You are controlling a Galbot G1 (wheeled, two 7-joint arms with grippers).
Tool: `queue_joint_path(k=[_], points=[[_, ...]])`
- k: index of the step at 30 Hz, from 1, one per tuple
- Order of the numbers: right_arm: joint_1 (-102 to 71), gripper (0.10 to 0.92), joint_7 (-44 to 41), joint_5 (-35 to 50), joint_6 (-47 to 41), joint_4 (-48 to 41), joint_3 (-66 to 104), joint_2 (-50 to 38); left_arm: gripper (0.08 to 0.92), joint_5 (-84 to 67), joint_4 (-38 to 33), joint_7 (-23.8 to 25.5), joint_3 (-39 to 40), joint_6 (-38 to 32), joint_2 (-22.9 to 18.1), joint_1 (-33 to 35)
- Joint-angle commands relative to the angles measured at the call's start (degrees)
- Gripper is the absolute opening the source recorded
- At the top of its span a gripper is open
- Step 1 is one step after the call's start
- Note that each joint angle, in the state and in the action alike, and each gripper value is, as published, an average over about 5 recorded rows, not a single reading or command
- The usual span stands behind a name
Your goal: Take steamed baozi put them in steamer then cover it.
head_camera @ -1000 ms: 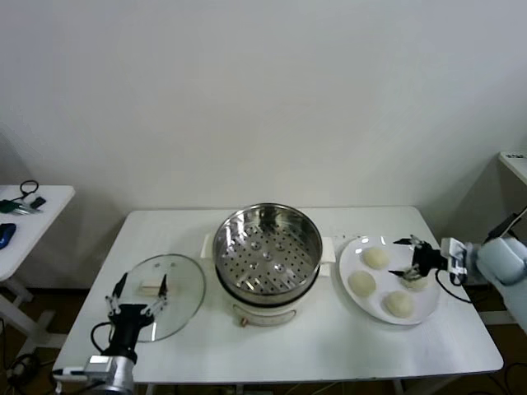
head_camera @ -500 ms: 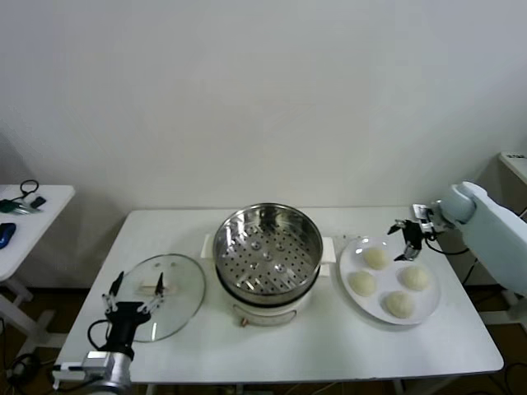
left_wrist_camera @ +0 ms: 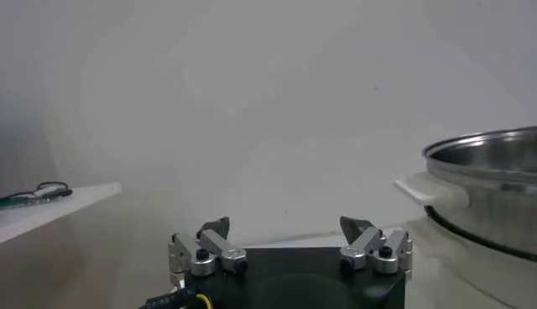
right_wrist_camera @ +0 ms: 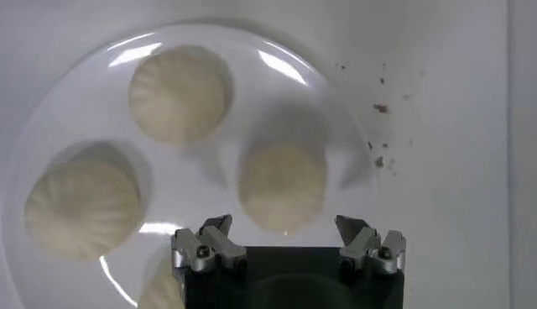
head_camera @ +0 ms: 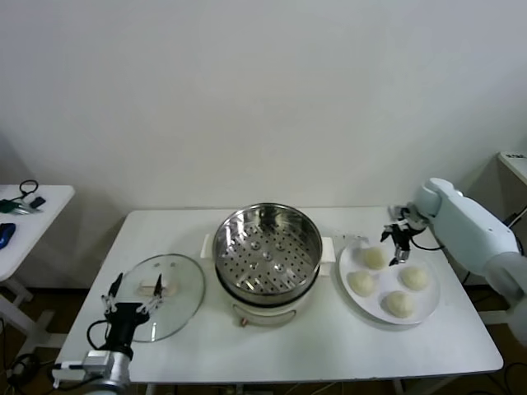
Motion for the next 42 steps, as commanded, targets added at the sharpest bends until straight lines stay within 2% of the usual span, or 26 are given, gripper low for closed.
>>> queue_joint_path(k=[1, 13, 21, 32, 36, 42], points=[[0.38, 0.823, -0.62, -1.0, 0.32, -3.91, -0.98, 4.04, 0.823, 0.05, 0.27, -0.02, 0.03, 0.04, 0.04, -0.05], [-0.08, 0.818, 0.01, -3.85, 1.22, -6.41, 1.3, 5.79, 0.823, 0.03, 0.48, -0.02, 0.1, -0.2, -0.03, 0.11], [0.29, 0.713, -0.7, -4.95, 1.5, -6.33, 1.61, 5.24, 0.823, 0.03, 0.21, -0.03, 0.1, -0.29, -0.08, 0.37], [1.47, 0.679, -1.84, -4.69, 3.14, -5.02, 1.6, 4.13, 0.823, 0.01, -0.17, -0.08, -0.04, -0.46, -0.17, 1.04], [5.31, 0.679, -3.68, -2.13, 5.09, -1.2, -2.89, 1.92, 0.823, -0.07, -0.41, -0.08, -0.15, -0.47, -0.03, 1.31], [16.39, 0.679, -7.11, 6.13, 7.75, 11.68, -16.54, -2.06, 0.823, -0.18, -0.65, -0.06, -0.13, -0.37, 0.11, 1.43]])
